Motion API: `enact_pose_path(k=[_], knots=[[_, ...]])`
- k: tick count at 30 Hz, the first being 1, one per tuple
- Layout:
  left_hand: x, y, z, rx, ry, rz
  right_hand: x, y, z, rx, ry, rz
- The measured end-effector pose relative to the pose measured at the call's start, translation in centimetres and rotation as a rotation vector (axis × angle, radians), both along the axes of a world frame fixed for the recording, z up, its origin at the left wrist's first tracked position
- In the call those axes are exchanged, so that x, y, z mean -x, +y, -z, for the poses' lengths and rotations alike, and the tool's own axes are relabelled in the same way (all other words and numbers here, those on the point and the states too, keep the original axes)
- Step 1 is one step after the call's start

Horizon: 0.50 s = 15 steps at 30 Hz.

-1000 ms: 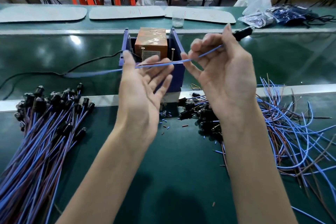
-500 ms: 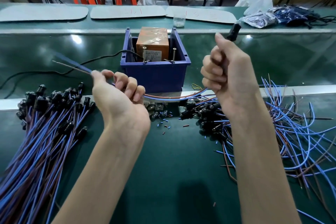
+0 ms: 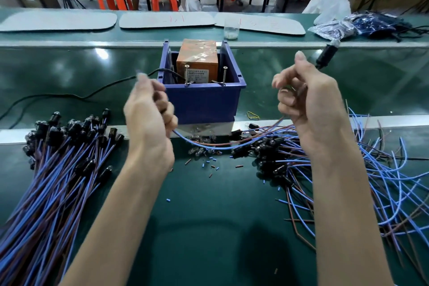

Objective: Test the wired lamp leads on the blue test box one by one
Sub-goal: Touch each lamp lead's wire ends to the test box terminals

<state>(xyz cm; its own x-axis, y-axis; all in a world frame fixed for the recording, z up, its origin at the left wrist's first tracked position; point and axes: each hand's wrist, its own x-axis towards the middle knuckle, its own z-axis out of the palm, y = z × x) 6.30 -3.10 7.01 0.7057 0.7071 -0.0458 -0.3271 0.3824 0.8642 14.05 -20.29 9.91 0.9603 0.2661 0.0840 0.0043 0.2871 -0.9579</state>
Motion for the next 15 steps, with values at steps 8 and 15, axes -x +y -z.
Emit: enact_pose_path(k=[8, 15], knots=[[0.0, -2.6, 0.9, -0.605, 0.097, 0.446, 0.6, 0.4, 0.7, 0.191, -0.170, -0.158], [0.2, -2.7, 1.0, -0.772, 0.209, 0.564, 1.0, 1.6, 1.5, 0.254, -0.212, -0.224]])
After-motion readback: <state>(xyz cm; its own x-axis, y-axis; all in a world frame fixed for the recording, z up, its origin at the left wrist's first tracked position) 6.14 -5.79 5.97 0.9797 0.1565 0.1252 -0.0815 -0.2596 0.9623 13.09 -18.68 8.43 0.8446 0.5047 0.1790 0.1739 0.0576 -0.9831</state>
